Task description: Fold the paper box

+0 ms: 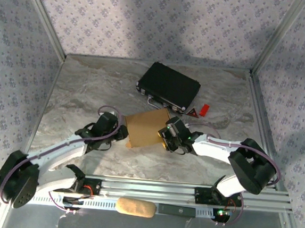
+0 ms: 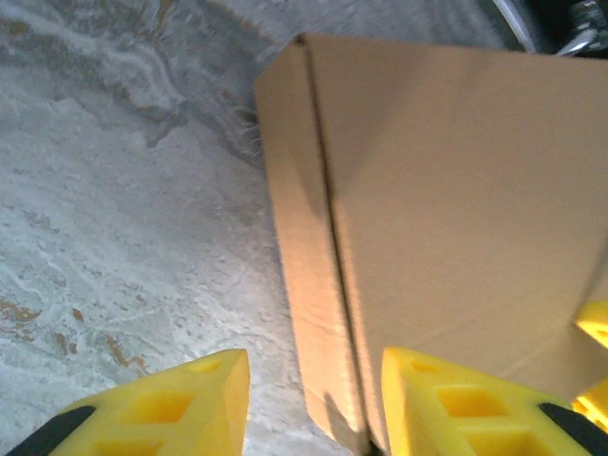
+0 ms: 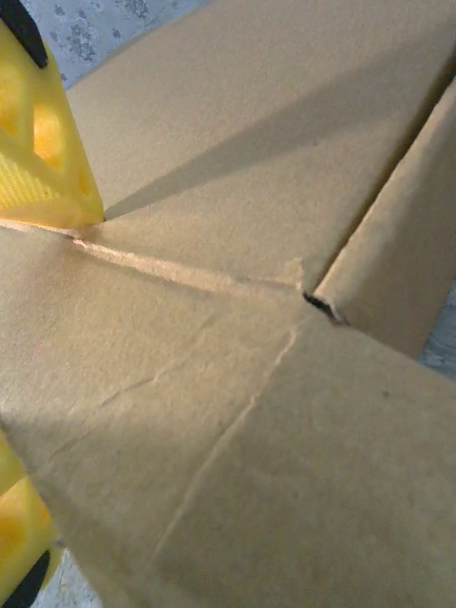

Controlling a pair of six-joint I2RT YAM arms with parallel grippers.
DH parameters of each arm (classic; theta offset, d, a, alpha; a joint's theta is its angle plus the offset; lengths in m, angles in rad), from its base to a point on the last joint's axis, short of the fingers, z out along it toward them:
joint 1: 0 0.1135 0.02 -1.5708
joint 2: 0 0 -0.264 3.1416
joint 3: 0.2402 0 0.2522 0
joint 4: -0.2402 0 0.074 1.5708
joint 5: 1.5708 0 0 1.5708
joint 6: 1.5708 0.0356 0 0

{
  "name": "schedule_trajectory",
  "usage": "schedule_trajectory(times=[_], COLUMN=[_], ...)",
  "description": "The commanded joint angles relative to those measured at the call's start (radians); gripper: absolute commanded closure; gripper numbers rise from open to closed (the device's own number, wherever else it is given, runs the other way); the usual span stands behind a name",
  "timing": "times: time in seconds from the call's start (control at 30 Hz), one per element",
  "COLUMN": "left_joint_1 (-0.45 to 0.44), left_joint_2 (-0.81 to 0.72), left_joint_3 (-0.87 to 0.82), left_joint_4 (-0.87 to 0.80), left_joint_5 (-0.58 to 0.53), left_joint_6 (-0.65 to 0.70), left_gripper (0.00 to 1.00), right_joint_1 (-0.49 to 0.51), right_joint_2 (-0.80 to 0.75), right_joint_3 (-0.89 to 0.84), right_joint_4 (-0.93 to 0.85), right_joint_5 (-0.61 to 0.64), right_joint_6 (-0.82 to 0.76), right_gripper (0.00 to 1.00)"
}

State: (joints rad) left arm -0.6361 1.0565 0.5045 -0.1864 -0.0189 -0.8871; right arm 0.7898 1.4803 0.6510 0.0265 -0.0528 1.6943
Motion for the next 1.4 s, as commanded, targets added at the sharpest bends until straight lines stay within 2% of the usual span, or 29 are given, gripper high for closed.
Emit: schedule_trajectory(times=[0.0, 0.1, 0.3, 0.47, 0.57, 0.7, 0.8, 1.0, 1.1, 1.17, 1.37], left_joint_1=[-0.004, -0.005, -0.002, -0.002, -0.003, 0.003, 0.017, 0.056, 0.077, 0.097, 0.128], left_joint_2=[-0.018, 0.061, 0.195, 0.266, 0.286, 0.264, 0.239, 0.205, 0.190, 0.182, 0.175], left_joint_3=[0.057, 0.087, 0.077, 0.031, 0.002, -0.020, -0.026, -0.053, -0.081, -0.105, -0.132], left_joint_4=[-0.031, -0.044, 0.043, 0.123, 0.154, 0.157, 0.145, 0.151, 0.172, 0.197, 0.223], left_joint_5=[-0.024, -0.006, 0.002, 0.013, 0.008, -0.006, -0.003, 0.039, 0.066, 0.090, 0.116], left_joint_6=[0.002, 0.018, 0.014, 0.001, -0.003, 0.004, 0.025, 0.066, 0.077, 0.078, 0.089], left_gripper=[0.56, 0.56, 0.58, 0.71, 0.78, 0.83, 0.83, 0.84, 0.84, 0.84, 0.86], right_joint_1=[0.002, 0.002, -0.001, -0.014, -0.024, -0.035, -0.073, -0.283, -0.388, -0.432, -0.453], right_joint_2=[0.016, 0.018, 0.031, 0.028, -0.012, -0.143, -0.256, -0.377, -0.348, -0.314, -0.130], right_joint_3=[-0.014, -0.008, -0.018, -0.026, -0.023, 0.016, 0.021, 0.040, 0.062, 0.075, 0.109], right_joint_4=[-0.018, -0.033, -0.018, -0.018, -0.035, -0.156, -0.206, -0.255, -0.278, -0.278, -0.165], right_joint_5=[-0.014, -0.005, -0.015, -0.031, -0.025, 0.041, 0.047, -0.119, -0.233, -0.296, -0.481], right_joint_6=[-0.025, -0.024, -0.021, -0.038, -0.093, -0.267, -0.425, -0.885, -1.090, -1.166, -1.229], right_gripper=[0.52, 0.52, 0.52, 0.49, 0.43, 0.30, 0.25, 0.22, 0.21, 0.21, 0.21])
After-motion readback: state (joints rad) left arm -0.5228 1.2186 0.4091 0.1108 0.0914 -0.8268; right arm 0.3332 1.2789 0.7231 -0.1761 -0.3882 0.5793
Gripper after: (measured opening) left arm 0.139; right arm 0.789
